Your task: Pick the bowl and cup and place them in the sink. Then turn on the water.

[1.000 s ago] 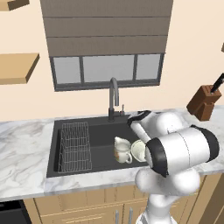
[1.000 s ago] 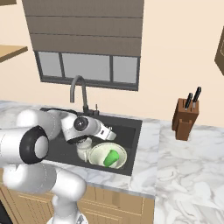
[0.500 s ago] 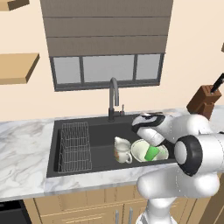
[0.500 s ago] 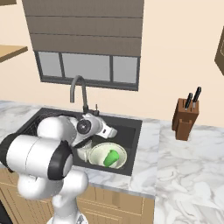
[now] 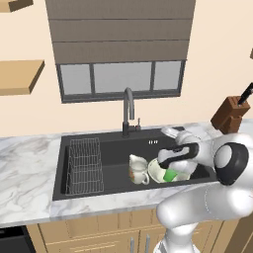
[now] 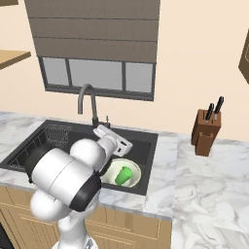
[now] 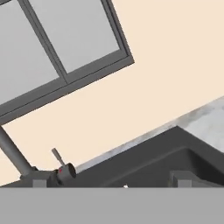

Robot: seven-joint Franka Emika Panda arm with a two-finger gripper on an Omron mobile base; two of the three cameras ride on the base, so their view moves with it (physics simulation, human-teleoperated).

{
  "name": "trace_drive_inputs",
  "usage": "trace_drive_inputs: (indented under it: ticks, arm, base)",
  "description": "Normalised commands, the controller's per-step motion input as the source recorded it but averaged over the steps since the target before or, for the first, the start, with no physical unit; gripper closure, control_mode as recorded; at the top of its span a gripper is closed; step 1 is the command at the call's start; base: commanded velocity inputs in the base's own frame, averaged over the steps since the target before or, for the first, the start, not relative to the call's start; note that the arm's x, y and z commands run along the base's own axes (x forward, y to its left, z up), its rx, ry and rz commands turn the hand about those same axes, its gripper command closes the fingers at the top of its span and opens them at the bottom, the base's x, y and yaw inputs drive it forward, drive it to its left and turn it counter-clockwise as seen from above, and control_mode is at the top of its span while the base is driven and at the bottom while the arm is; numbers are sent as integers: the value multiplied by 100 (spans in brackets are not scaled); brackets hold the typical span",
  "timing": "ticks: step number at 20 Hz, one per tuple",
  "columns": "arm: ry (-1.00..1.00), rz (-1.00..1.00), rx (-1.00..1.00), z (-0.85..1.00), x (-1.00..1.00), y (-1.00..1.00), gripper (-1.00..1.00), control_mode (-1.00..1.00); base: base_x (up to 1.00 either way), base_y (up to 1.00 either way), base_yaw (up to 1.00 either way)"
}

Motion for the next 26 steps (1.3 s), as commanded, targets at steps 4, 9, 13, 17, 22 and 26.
trace_drive_inputs:
  ticks: [4,9,13,17,22,26]
  arm:
    - [-16,0,0,29,-1,0,-100,-100]
    - [-12,0,0,31,-9,9,-100,-100]
    - [-8,0,-1,26,-11,27,-100,-100]
    - [-6,0,-2,17,-1,38,-100,-100]
    - [-5,0,-5,8,0,40,-100,-100]
    - [-5,0,-7,0,0,41,-100,-100]
  base:
    - [0,0,0]
    - [0,0,0]
    - [0,0,0]
    - [0,0,0]
    - [0,0,0]
    - [0,0,0]
